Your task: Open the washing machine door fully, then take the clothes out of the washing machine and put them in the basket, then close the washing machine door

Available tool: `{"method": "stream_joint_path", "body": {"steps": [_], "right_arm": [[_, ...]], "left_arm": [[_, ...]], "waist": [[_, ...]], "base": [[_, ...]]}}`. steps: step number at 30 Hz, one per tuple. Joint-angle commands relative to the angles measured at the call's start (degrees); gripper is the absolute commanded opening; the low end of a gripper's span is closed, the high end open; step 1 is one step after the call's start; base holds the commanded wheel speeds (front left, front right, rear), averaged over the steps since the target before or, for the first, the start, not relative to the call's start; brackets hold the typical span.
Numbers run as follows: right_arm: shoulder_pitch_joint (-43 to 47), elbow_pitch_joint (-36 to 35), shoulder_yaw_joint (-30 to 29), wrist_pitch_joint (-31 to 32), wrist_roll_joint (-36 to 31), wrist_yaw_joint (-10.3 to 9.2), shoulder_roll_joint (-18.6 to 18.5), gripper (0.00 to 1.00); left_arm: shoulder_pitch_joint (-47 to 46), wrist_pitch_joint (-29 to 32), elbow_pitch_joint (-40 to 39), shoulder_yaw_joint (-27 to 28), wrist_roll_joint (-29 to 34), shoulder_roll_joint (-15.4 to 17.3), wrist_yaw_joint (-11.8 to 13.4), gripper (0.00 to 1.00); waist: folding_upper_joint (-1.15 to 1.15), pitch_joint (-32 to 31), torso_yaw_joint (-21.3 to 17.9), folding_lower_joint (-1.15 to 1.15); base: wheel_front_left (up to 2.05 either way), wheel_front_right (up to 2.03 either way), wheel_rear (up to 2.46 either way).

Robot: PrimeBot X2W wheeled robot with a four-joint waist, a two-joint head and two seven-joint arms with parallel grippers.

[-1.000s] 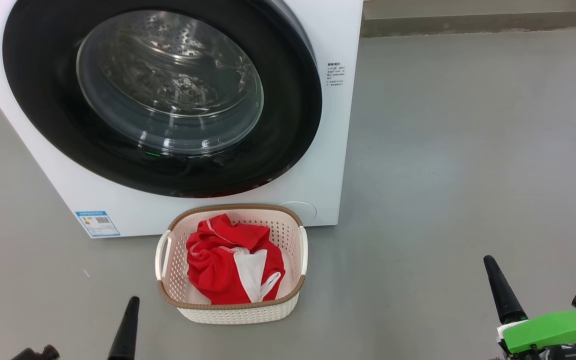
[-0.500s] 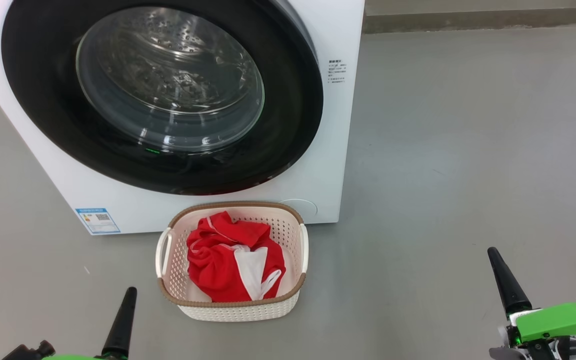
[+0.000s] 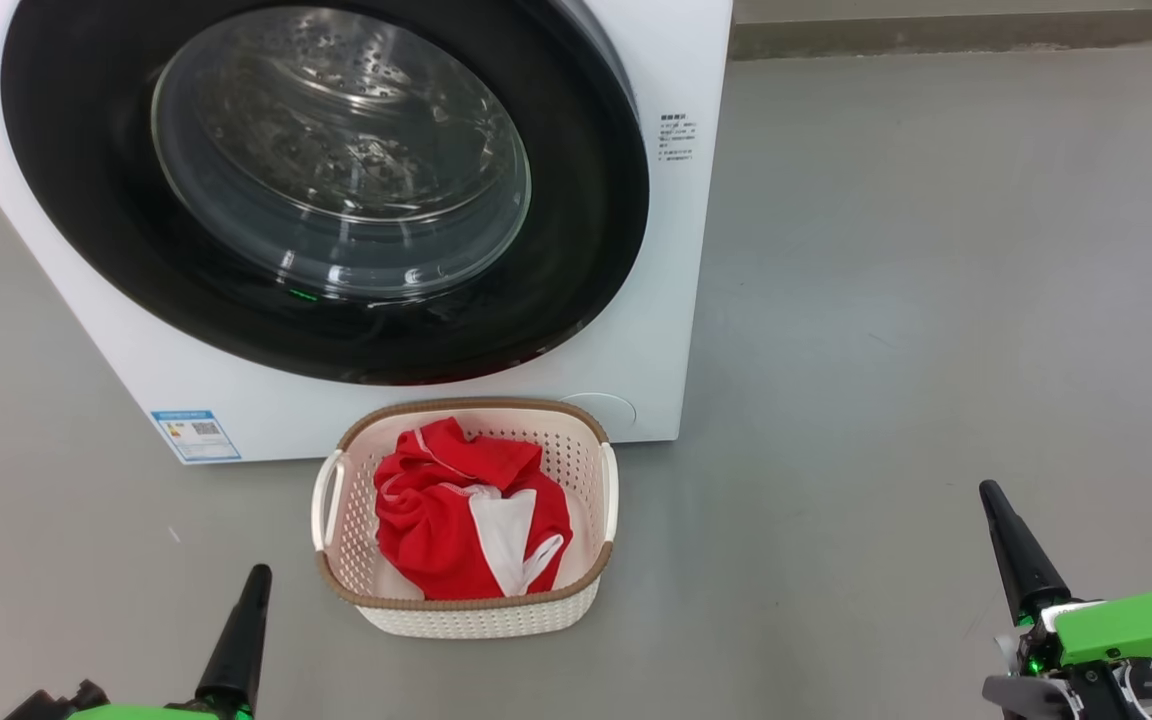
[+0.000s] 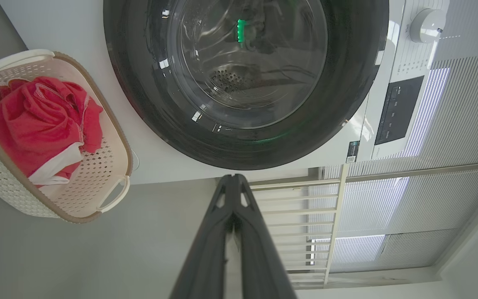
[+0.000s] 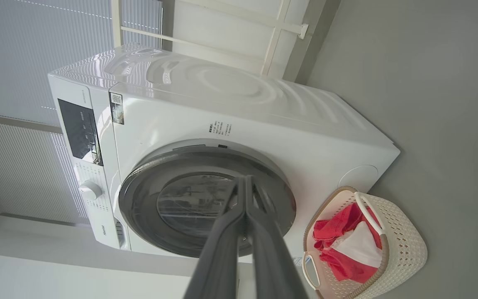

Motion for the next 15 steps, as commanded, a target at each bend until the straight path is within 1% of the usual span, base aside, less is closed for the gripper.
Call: {"method": "stream_joint_path", "body": {"steps": [1,4,8,15], "right_arm": [[-3.28,-1.24,0.52,0.51,2.00,-0.04,-0.78,0.00],[-3.75,-1.00,0.32,1.09,4.57,-0.05,-0.81,0.00],[-4.08,-0.82,0.17,1.51,6.40,-0.05,-0.83,0.00],[-4.09,-0.81,0.05,1.61,6.30,-0.05,-0.75,0.00]], "left_arm": [[-2.86,0.57,-1.09,2.10,-1.83,0.58,-0.63,0.00],[-3.24,1.23,-0.91,2.38,-4.33,0.60,-0.79,0.00],[-3.51,1.70,-0.77,2.59,-6.10,0.61,-0.90,0.00],[-3.51,1.69,-0.78,2.59,-6.10,0.61,-0.90,0.00]], "waist": [[0.00,0.05,0.02,0.00],[0.00,0.17,0.06,0.00],[0.00,0.26,0.09,0.00],[0.00,0.26,0.09,0.00]], "base": [[0.00,0.00,0.00],[0.00,0.00,0.00],[0.00,0.00,0.00],[0.00,0.00,0.00]]}}
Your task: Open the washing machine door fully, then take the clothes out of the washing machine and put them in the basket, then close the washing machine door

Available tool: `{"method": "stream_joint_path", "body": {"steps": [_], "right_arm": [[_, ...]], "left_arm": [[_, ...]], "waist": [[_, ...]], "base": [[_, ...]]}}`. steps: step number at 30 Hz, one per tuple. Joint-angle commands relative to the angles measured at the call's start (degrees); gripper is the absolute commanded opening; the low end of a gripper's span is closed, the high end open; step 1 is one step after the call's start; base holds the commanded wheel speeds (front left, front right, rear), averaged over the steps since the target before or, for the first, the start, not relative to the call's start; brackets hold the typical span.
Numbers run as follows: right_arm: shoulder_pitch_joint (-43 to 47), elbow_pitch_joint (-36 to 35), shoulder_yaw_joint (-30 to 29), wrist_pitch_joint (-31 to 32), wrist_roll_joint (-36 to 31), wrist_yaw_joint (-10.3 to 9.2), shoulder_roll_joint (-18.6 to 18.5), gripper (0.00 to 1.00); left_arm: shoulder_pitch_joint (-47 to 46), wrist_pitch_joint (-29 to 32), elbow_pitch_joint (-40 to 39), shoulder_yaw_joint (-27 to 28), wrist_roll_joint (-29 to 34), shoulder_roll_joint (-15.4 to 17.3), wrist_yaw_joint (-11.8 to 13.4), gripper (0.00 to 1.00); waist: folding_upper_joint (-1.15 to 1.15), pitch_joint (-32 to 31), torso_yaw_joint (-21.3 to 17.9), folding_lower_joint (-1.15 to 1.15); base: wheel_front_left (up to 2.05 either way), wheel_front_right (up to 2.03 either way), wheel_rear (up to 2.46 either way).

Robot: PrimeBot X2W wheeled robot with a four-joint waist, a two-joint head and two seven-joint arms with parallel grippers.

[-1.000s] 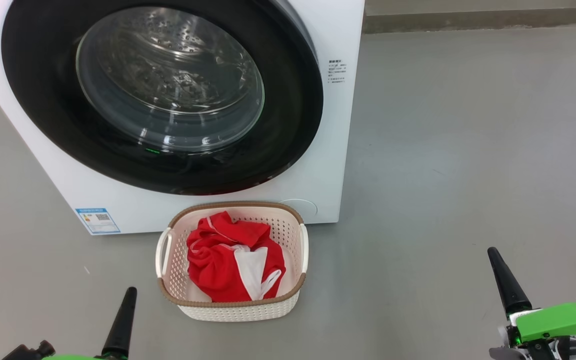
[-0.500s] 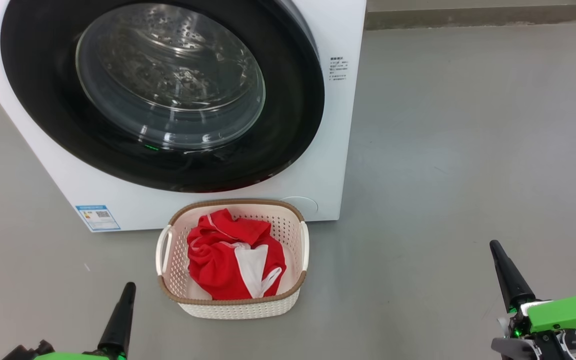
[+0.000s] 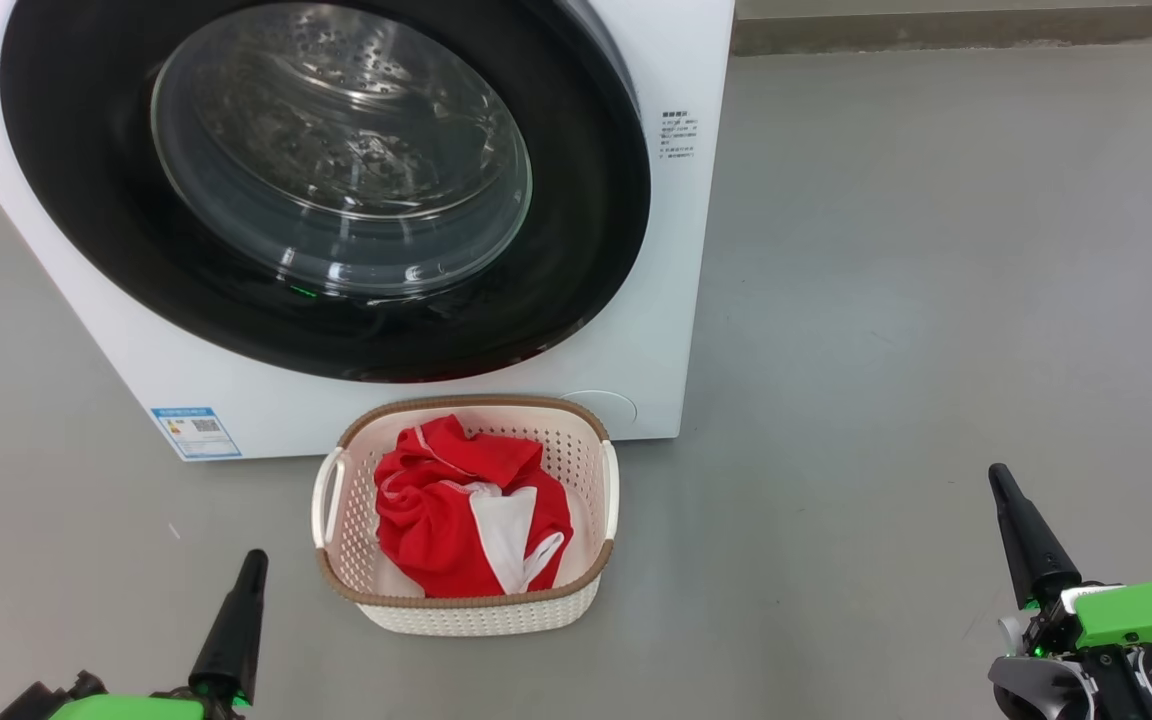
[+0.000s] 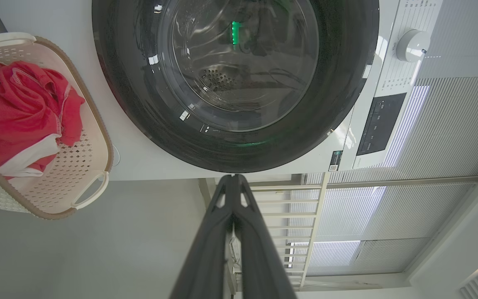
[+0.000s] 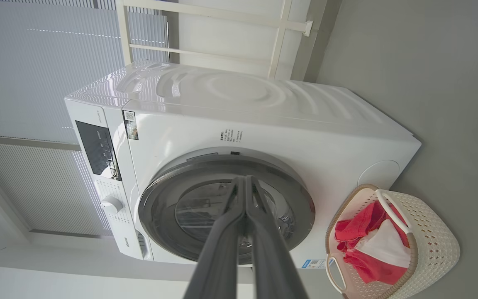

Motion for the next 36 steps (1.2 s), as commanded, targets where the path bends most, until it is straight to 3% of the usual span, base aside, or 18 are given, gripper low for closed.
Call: {"method": "stream_joint_path", "body": {"steps": [1,36], "right_arm": [[-2.54,-1.43,1.08,0.38,0.21,-0.04,-0.66,0.00],[-2.58,-1.40,0.62,0.75,-0.17,-0.04,-0.34,0.00]], "left_arm": [[-2.30,0.27,-1.17,2.04,-0.37,0.61,-0.41,0.00],[-2.30,0.26,-1.18,2.03,-0.38,0.61,-0.41,0.00]], "waist": [[0.00,0.00,0.00,0.00],[0.00,0.00,0.00,0.00]], "base": [[0.00,0.00,0.00],[0.00,0.00,0.00]]}}
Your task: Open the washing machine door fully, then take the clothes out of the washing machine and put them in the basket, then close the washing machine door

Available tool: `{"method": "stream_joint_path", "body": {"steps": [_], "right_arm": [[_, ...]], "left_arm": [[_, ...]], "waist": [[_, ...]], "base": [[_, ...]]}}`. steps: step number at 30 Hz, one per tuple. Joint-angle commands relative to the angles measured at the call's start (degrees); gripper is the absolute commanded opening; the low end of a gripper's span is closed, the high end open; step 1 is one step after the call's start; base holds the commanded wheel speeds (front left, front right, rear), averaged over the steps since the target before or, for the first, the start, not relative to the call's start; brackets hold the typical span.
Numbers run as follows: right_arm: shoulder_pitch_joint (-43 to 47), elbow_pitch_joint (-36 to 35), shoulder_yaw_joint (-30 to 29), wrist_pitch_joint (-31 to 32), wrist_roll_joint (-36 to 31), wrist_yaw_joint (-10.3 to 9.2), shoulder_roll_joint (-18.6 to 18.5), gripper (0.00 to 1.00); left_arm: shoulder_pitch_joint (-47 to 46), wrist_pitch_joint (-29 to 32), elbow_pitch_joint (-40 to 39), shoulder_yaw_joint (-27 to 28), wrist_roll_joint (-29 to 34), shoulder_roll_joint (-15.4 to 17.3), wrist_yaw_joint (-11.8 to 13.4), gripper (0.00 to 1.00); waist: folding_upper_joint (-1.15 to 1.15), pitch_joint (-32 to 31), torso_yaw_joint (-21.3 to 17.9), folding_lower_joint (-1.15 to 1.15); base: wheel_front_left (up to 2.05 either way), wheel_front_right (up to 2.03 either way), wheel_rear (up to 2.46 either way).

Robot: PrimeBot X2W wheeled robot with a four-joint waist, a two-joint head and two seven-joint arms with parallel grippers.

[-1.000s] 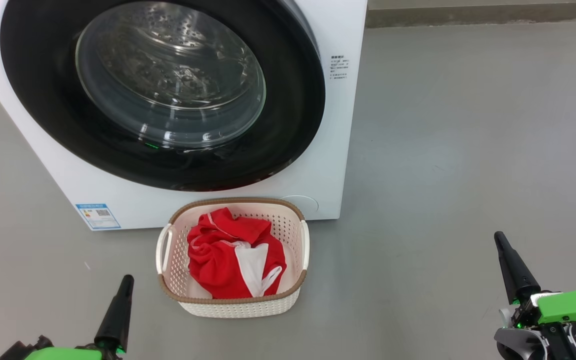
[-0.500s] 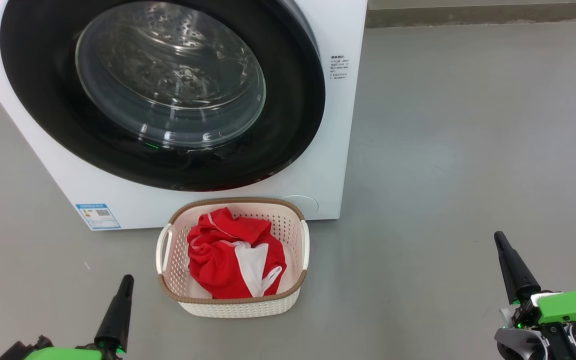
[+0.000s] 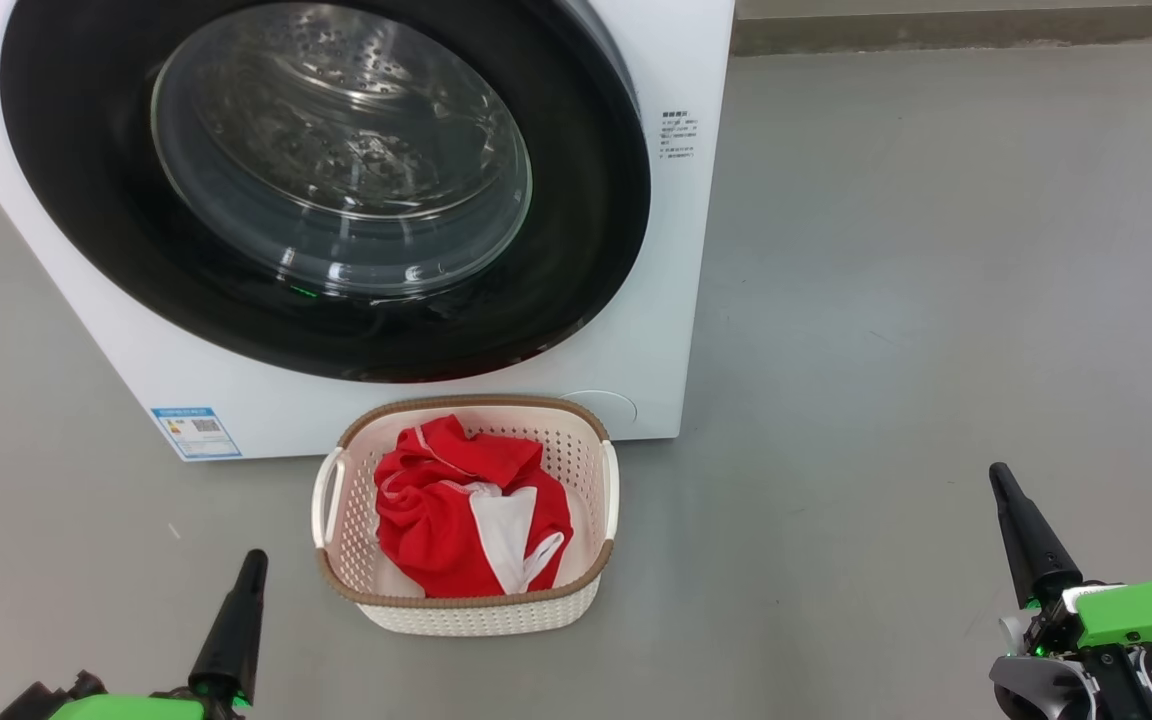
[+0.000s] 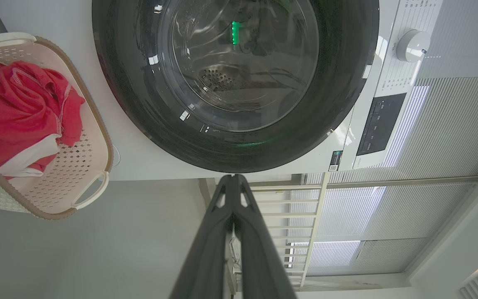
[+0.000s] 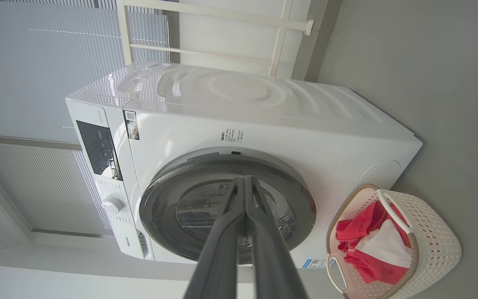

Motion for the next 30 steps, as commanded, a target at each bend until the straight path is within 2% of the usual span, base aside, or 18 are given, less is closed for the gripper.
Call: {"method": "stream_joint_path", "body": {"steps": [1,30], "right_arm": [[-2.37,-1.42,0.90,0.33,-0.17,-0.04,-0.41,0.00],[-2.39,-1.41,0.64,0.54,-0.40,-0.04,-0.22,0.00]], "left_arm": [[-2.30,0.26,-1.19,2.01,-0.38,0.61,-0.41,0.00],[-2.30,0.25,-1.19,2.00,-0.38,0.61,-0.41,0.00]], "waist": [[0.00,0.00,0.00,0.00],[0.00,0.00,0.00,0.00]], "base": [[0.00,0.00,0.00],[0.00,0.00,0.00]]}}
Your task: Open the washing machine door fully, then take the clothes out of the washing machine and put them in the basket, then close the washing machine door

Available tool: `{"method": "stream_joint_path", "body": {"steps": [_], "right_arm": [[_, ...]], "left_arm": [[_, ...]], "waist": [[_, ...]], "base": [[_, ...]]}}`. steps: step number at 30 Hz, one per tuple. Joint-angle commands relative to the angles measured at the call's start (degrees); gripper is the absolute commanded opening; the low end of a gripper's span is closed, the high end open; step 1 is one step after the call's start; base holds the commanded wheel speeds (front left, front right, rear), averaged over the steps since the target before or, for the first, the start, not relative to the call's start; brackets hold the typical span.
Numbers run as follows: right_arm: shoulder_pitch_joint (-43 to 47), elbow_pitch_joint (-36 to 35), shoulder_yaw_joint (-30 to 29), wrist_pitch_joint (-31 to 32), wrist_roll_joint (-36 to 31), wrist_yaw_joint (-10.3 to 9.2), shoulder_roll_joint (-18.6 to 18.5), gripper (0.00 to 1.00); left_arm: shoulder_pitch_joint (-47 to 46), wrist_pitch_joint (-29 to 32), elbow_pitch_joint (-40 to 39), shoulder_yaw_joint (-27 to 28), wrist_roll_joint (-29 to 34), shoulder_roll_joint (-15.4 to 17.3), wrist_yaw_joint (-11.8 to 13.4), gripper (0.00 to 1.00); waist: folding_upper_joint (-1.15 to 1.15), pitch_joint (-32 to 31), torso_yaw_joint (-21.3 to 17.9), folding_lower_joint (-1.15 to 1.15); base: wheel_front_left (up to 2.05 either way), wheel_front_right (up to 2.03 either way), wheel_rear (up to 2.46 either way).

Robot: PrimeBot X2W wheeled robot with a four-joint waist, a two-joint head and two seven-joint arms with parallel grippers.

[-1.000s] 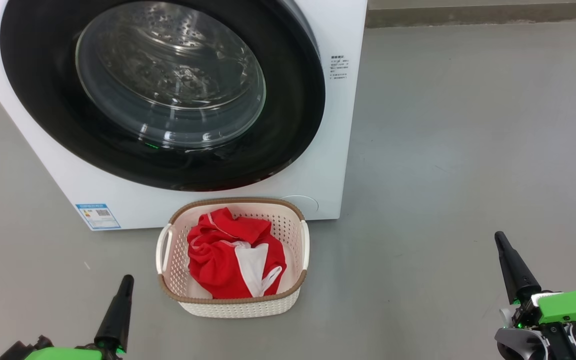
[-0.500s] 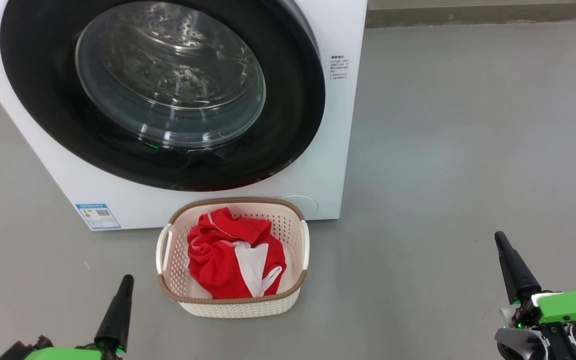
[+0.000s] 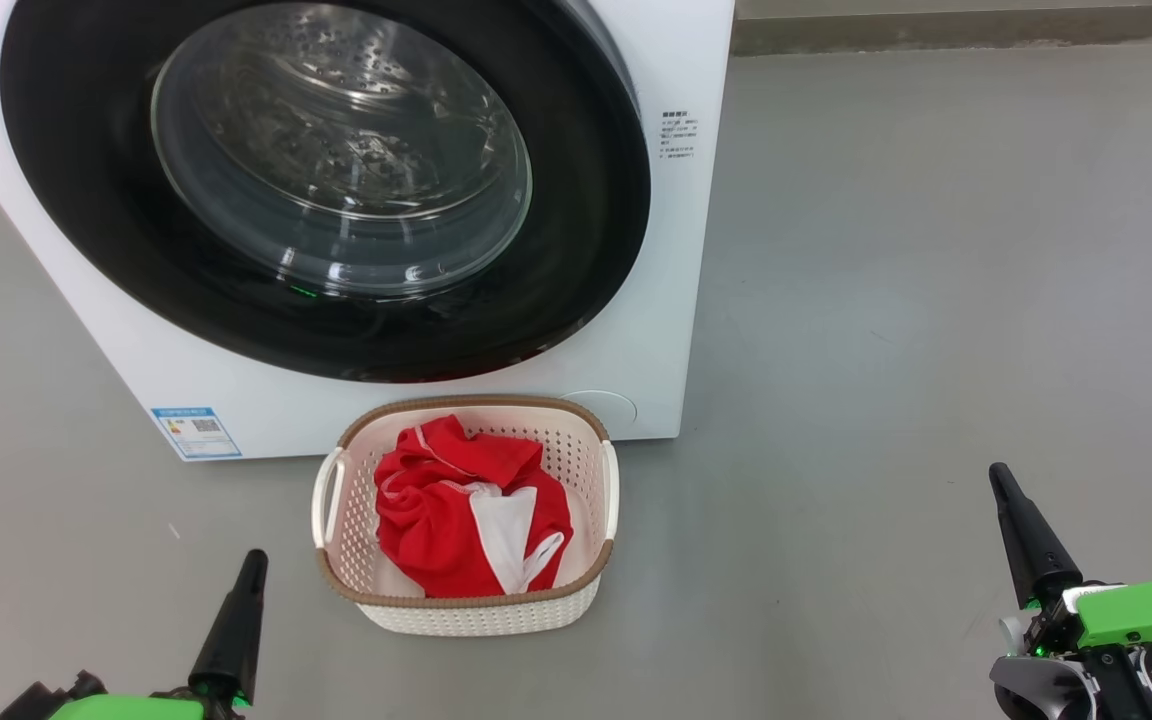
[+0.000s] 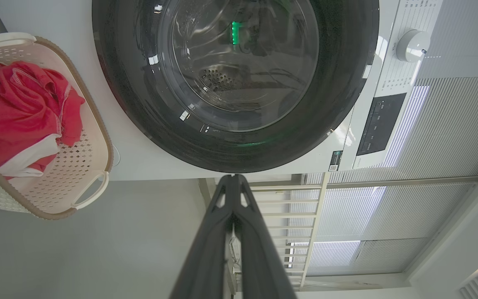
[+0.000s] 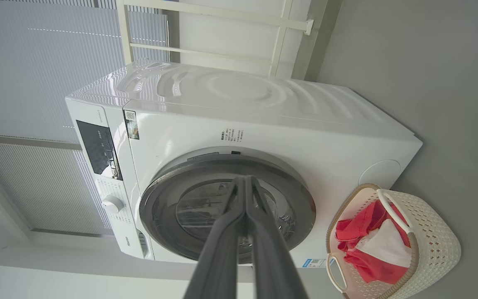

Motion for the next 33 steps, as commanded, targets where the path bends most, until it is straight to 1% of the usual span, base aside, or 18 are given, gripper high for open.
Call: {"method": "stream_joint_path", "body": {"steps": [1,33], "right_arm": [[-2.40,-1.41,0.79,0.31,-0.29,-0.04,-0.30,0.00],[-2.41,-1.40,0.60,0.46,-0.46,-0.04,-0.17,0.00]], "left_arm": [[-2.30,0.25,-1.19,2.00,-0.38,0.61,-0.41,0.00],[-2.30,0.25,-1.20,2.00,-0.38,0.61,-0.41,0.00]], "waist": [[0.00,0.00,0.00,0.00],[0.00,0.00,0.00,0.00]], "base": [[0.00,0.00,0.00],[0.00,0.00,0.00]]}}
